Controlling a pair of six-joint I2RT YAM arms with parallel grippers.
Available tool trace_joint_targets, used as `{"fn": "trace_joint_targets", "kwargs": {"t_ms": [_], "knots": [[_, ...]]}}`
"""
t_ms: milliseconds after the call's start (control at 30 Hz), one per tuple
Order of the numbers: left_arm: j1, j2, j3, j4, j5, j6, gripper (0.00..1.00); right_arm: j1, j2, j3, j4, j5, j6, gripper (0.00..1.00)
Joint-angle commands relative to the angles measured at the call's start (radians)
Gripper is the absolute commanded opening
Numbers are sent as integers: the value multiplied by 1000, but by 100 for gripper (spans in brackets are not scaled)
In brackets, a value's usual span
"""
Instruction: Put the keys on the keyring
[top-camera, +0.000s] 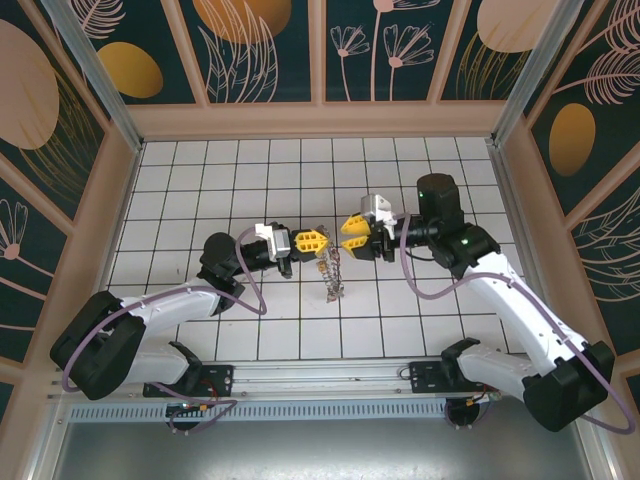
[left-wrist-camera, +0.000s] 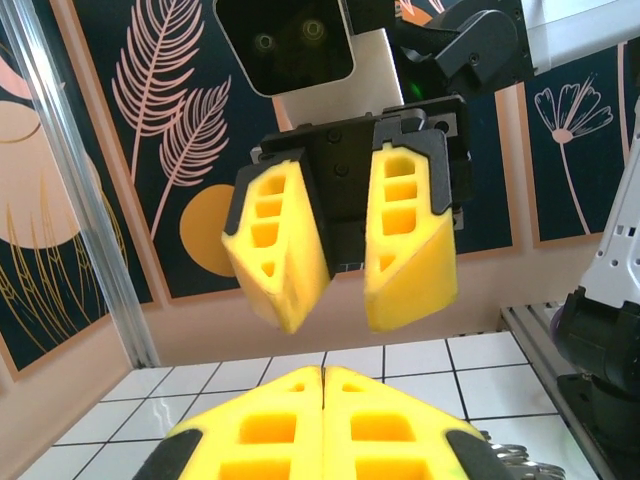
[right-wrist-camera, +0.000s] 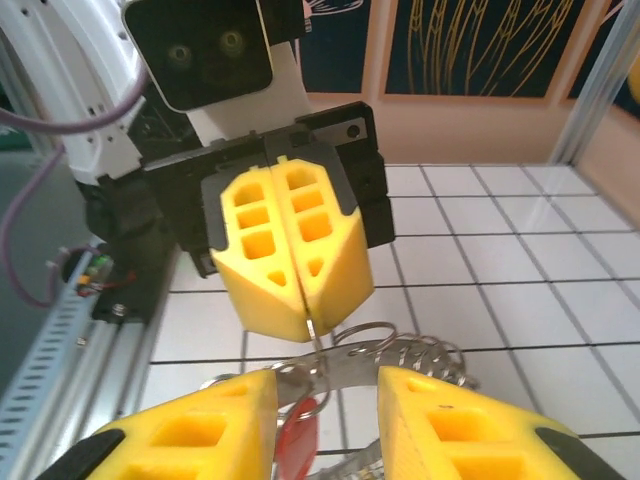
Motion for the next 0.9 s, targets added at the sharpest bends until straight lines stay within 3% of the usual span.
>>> {"fn": "trace_joint_targets", "kwargs": {"t_ms": [0, 233, 867], "knots": [[-2, -8, 36, 86, 27, -32, 0, 22, 30, 14, 20, 76, -133, 31], [-2, -6, 38, 90, 31, -39, 0, 41, 83, 65, -59, 60, -229, 31], [-3, 2, 40, 75, 27, -35, 0, 99, 84, 104, -119, 57, -283, 31]]}}
